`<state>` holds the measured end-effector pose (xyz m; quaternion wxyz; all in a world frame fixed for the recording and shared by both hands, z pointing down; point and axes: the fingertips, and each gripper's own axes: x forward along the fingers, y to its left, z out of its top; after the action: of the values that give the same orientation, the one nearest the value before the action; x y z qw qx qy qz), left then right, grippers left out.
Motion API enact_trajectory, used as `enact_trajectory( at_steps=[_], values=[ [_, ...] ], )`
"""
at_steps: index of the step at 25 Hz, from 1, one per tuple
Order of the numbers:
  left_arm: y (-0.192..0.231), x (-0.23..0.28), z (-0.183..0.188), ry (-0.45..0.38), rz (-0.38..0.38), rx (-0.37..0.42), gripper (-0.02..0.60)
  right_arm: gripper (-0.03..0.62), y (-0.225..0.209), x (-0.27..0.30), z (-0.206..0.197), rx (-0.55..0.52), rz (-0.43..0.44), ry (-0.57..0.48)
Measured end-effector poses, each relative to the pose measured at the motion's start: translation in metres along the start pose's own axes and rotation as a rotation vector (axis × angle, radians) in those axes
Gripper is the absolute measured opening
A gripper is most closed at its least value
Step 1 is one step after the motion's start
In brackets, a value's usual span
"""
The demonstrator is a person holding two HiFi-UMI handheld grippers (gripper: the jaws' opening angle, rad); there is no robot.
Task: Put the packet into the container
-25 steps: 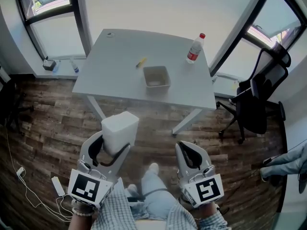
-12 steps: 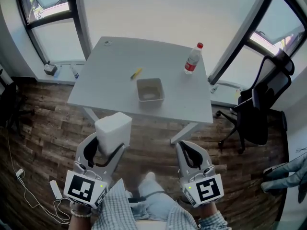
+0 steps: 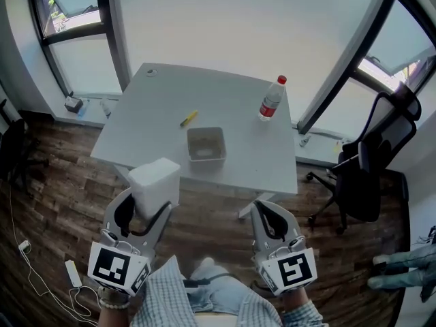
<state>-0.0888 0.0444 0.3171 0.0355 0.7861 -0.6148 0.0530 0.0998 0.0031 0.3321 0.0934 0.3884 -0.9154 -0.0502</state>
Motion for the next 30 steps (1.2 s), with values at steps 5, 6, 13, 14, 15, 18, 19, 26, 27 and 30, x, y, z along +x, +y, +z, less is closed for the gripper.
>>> enact_trajectory(
  at_steps=[5,6,13,14,15,18,19,26,27,30],
  values=[
    [-0.009,0.017,0.002,-0.014,0.005,-0.005,0.278,0.002,-0.018,0.002,-0.004,-0.009,0.005,-0.001],
    [-0.01,0.019,0.003,-0.017,0.006,-0.006,0.278,0.002,-0.022,0.003,-0.005,-0.009,0.004,-0.003],
    [-0.02,0.026,0.002,-0.01,0.017,0.001,0.278,0.002,-0.035,0.003,-0.01,0.011,0.006,-0.008],
    [-0.021,0.026,0.001,-0.009,0.019,0.002,0.278,0.002,-0.035,0.002,-0.011,0.013,0.006,-0.007],
    [-0.021,0.026,0.001,-0.007,0.023,0.001,0.278,0.002,-0.035,0.001,-0.012,0.015,0.006,-0.005],
    [-0.021,0.026,0.001,-0.005,0.038,-0.004,0.278,0.002,-0.037,-0.002,-0.012,0.019,0.005,-0.004],
    [-0.021,0.026,0.0,-0.003,0.04,-0.008,0.278,0.002,-0.037,-0.003,-0.012,0.019,0.004,-0.005],
    [-0.028,0.034,0.0,0.0,0.021,-0.009,0.278,0.002,-0.047,-0.01,-0.018,0.033,-0.027,0.002],
    [-0.029,0.036,0.0,0.002,0.015,-0.01,0.278,0.002,-0.049,-0.01,-0.019,0.034,-0.031,0.005],
    [-0.029,0.043,-0.001,0.008,-0.001,-0.021,0.278,0.002,-0.052,-0.007,-0.022,0.043,-0.042,0.015]
  ],
)
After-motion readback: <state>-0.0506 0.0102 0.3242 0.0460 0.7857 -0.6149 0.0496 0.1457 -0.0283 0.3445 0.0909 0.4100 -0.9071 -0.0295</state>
